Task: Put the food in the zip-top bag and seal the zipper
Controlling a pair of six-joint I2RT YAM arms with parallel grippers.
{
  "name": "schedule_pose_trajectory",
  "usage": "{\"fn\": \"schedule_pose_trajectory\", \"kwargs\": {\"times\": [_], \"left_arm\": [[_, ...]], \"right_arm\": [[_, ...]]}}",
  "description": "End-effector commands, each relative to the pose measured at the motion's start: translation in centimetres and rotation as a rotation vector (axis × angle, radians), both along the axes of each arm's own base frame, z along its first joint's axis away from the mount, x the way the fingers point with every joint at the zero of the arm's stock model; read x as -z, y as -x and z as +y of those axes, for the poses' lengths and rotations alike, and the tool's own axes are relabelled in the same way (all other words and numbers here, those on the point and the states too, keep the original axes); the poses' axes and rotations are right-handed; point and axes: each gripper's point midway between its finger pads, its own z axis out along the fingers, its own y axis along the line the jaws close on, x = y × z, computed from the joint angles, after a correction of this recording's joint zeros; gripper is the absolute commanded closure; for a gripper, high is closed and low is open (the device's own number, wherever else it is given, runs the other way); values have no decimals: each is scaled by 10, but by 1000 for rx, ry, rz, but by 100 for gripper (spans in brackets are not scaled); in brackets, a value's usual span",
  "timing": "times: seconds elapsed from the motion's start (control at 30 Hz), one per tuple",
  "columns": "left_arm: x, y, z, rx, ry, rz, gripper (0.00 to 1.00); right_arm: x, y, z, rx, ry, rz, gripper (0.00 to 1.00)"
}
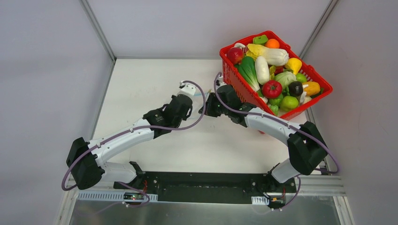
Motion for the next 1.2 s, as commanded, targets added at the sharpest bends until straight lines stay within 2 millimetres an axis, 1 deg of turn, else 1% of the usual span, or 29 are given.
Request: {"fn": "schedule_pose_trajectory", "kwargs": {"times": [0.0,0.1,0.17,0.23,0.27,0.4,0.5,0.6,0.7,0.77,0.8,0.83,0.9,0.97,1.07,1.17], "left_arm": [[-12,-3,26,-185,43,-29,100],[-16,0,50,-291,97,-50,100],[-24,3,60,-315,164,-63,100],[-30,6,57,-281,232,-68,100],[-32,8,53,-254,262,-64,100],[-30,14,29,-154,339,7,100],[-26,21,23,-146,376,52,100],[-26,24,26,-160,409,49,100],[-19,27,26,-137,401,55,100],[-12,27,24,-124,386,70,100],[-8,27,23,-119,381,79,100],[-6,26,22,-110,384,84,100],[0,24,24,-115,389,89,100],[4,22,28,-119,402,96,100],[5,20,33,-118,431,89,100],[6,19,32,-100,442,87,100]], "right_arm": [[-6,-10,-13,-10,128,-89,100],[8,-11,-24,4,212,-67,100],[15,-9,-30,5,241,-59,100],[14,-7,-30,-3,231,-61,100],[12,-6,-27,-14,211,-64,100],[-9,3,-2,-114,68,-66,99],[-21,7,15,-164,-23,-68,99],[-17,8,23,-190,-50,-37,99],[-10,8,32,-208,-72,1,99],[-5,5,35,-189,-78,7,99],[-1,4,37,-179,-58,-5,98],[3,-3,36,-136,-11,-40,97],[6,-1,39,-114,35,-69,97],[8,-5,38,-60,41,-64,97],[16,-12,29,31,54,-49,97],[18,-12,29,43,43,-40,97]]}}
